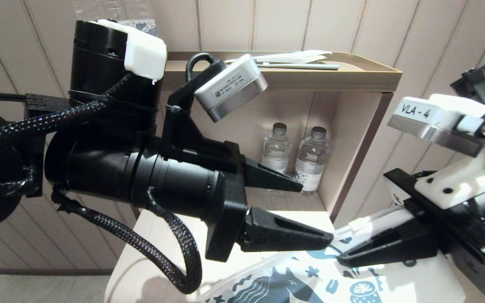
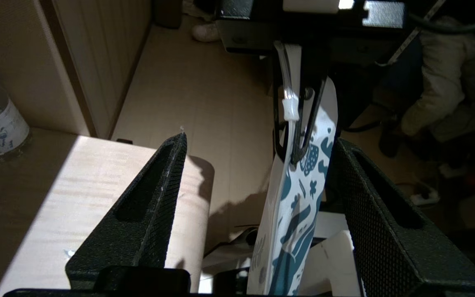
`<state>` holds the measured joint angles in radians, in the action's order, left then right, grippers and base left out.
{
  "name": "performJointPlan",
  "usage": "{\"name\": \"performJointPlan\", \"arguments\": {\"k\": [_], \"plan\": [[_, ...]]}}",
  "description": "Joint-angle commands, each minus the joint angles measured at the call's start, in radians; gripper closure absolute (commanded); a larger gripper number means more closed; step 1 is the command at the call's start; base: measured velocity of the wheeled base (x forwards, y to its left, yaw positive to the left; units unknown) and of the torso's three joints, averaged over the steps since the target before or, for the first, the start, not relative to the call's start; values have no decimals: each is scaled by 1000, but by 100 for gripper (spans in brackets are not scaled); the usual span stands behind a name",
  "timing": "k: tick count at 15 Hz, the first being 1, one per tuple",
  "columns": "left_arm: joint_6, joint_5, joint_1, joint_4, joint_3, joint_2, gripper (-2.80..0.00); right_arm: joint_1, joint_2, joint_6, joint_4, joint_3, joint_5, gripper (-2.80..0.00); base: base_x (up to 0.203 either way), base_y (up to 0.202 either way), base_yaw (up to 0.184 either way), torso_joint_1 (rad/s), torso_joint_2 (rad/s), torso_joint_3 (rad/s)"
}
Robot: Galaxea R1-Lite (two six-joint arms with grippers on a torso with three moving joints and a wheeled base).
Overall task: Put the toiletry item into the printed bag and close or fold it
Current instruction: Hand it to the other hand, then open the storage bag
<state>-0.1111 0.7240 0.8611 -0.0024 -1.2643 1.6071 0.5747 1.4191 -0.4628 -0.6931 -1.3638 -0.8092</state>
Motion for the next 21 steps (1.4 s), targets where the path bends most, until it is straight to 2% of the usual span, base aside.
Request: {"name": "performJointPlan", "arguments": {"k": [1, 4, 11, 21], "plan": [[55, 5, 0, -28, -20, 35, -280, 2, -11, -2, 1, 5, -7, 0, 0, 0, 0, 0, 0, 0], [89, 15, 13, -70, -29, 73, -280, 22, -15, 3, 12, 8, -7, 0, 0, 0, 0, 0, 0, 0], [87, 36, 17, -71, -21, 71, -280, 22, -3, 4, 14, 18, -7, 0, 0, 0, 0, 0, 0, 0], [86, 37, 64, -71, -27, 74, -280, 10, 11, 6, 52, 26, -8, 0, 0, 0, 0, 0, 0, 0]]}}
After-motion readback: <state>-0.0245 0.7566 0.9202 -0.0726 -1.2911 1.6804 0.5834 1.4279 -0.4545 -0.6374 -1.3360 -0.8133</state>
